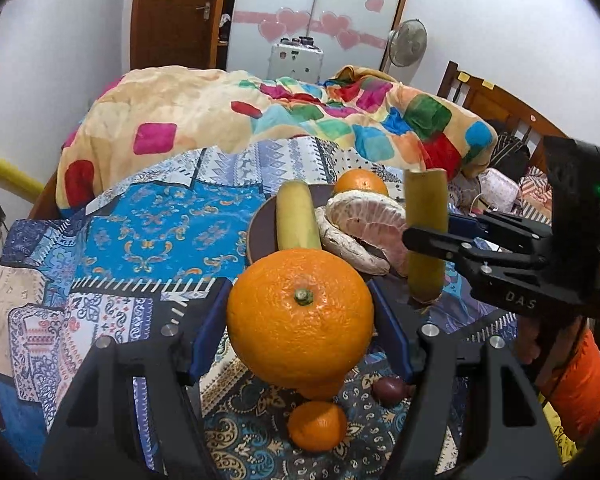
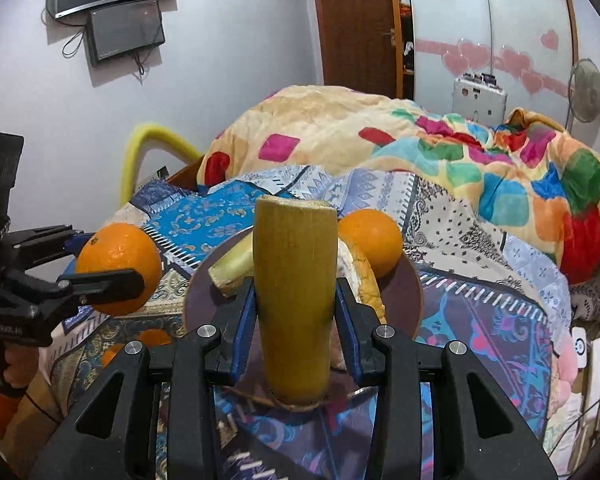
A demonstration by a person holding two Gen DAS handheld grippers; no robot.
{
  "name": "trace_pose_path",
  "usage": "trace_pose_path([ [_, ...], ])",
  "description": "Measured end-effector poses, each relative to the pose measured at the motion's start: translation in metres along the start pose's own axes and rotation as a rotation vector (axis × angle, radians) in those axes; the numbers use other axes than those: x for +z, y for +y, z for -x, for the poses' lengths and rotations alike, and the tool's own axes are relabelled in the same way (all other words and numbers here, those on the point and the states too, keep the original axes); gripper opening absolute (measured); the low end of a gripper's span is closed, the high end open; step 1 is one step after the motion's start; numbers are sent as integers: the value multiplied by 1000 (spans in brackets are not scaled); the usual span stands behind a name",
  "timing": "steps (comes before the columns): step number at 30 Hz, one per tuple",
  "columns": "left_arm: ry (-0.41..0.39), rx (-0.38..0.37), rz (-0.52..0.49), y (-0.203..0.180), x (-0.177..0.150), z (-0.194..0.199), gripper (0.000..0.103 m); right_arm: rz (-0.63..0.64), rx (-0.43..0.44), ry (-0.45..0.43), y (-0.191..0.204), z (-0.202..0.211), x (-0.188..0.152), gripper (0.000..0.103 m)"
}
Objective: Organize fruits
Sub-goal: 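Carry the large orange with the left tool while the right tool carries the gourd onto the plate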
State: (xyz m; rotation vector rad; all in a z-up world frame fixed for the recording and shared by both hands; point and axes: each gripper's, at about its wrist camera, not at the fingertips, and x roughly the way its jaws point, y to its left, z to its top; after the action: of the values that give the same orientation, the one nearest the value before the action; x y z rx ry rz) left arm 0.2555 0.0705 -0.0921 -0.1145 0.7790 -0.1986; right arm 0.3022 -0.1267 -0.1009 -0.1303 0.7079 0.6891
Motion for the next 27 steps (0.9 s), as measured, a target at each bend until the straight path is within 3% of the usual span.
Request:
trace_pose_path([
  [10,31,-12,-34,-8,-1,-19,68,28,-19,49,2,-17,5,35],
  [27,88,-32,-110,-41,2,-40,68,16,-40,4,-9,9,1,36],
])
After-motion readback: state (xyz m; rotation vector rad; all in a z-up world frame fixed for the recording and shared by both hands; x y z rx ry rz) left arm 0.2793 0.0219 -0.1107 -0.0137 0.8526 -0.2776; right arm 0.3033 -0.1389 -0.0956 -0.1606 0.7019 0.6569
